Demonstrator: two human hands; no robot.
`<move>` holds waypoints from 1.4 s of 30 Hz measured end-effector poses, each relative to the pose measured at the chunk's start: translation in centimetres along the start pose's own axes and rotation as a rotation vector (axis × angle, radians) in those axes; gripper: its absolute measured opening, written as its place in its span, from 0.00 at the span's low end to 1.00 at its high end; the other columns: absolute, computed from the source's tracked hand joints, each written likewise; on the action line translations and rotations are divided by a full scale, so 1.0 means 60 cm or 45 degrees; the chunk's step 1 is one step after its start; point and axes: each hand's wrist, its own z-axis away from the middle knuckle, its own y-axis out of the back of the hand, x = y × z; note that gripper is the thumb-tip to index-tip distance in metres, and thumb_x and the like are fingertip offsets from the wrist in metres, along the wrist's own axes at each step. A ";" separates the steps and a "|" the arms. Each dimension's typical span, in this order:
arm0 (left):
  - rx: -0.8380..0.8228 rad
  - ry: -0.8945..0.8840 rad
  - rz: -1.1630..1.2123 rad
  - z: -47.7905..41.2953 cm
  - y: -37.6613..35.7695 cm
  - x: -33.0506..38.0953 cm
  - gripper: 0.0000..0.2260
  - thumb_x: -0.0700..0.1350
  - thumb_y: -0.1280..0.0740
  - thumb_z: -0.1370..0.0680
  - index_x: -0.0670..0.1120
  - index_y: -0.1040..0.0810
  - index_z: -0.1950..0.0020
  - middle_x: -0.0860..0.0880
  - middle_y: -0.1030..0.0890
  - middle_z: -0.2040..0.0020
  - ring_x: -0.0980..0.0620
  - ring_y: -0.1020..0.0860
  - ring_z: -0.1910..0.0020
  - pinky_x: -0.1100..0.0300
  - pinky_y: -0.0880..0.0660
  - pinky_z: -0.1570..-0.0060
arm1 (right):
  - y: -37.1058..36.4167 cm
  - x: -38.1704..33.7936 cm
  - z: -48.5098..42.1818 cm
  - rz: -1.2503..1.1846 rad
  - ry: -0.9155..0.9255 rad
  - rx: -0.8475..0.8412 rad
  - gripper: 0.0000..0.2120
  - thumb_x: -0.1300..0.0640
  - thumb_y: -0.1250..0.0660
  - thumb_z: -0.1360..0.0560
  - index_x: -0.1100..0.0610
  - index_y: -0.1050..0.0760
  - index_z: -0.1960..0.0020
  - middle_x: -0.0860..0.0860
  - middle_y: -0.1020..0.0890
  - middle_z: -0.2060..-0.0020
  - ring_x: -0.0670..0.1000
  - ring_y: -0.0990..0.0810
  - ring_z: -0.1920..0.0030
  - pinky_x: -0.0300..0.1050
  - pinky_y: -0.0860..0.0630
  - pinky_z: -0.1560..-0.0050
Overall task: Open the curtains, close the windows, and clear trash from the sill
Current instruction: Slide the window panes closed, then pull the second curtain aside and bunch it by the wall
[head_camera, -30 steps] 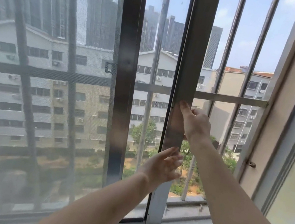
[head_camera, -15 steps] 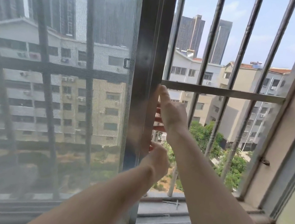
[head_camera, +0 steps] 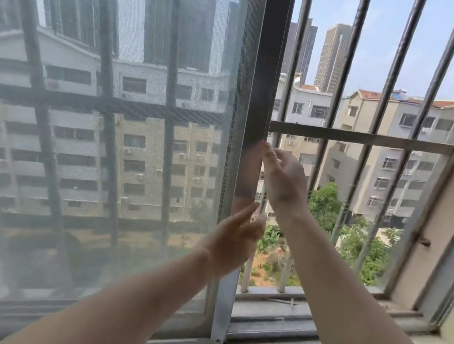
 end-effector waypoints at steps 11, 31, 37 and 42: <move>0.280 0.447 0.189 0.175 -0.028 -0.099 0.11 0.46 0.33 0.30 0.52 0.20 0.48 0.49 0.19 0.43 0.49 0.22 0.43 0.50 0.24 0.44 | -0.065 -0.085 0.037 0.060 0.537 0.388 0.18 0.58 0.37 0.23 0.51 0.32 0.72 0.47 0.28 0.78 0.43 0.32 0.76 0.28 0.37 0.76; -0.794 1.544 0.586 0.678 -0.013 -0.145 0.25 0.50 0.40 0.25 0.47 0.42 0.30 0.40 0.51 0.26 0.39 0.49 0.28 0.43 0.44 0.32 | -0.422 -0.292 0.282 0.117 0.664 -0.882 0.11 0.57 0.36 0.25 0.59 0.22 0.45 0.57 0.16 0.51 0.54 0.20 0.52 0.41 0.30 0.55; -0.754 1.451 0.616 0.814 -0.032 -0.171 0.16 0.44 0.38 0.25 0.43 0.29 0.38 0.40 0.30 0.34 0.41 0.31 0.36 0.49 0.31 0.41 | -0.562 -0.354 0.374 -0.073 0.743 -0.782 0.12 0.55 0.38 0.23 0.62 0.21 0.52 0.58 0.16 0.56 0.53 0.20 0.59 0.46 0.23 0.56; 0.126 0.951 -0.004 0.876 -0.018 -0.178 0.06 0.38 0.30 0.33 0.48 0.23 0.63 0.50 0.20 0.61 0.49 0.23 0.58 0.56 0.30 0.55 | -0.599 -0.428 0.433 -0.689 0.805 -0.305 0.21 0.47 0.43 0.25 0.62 0.24 0.47 0.52 0.19 0.52 0.53 0.21 0.49 0.40 0.30 0.49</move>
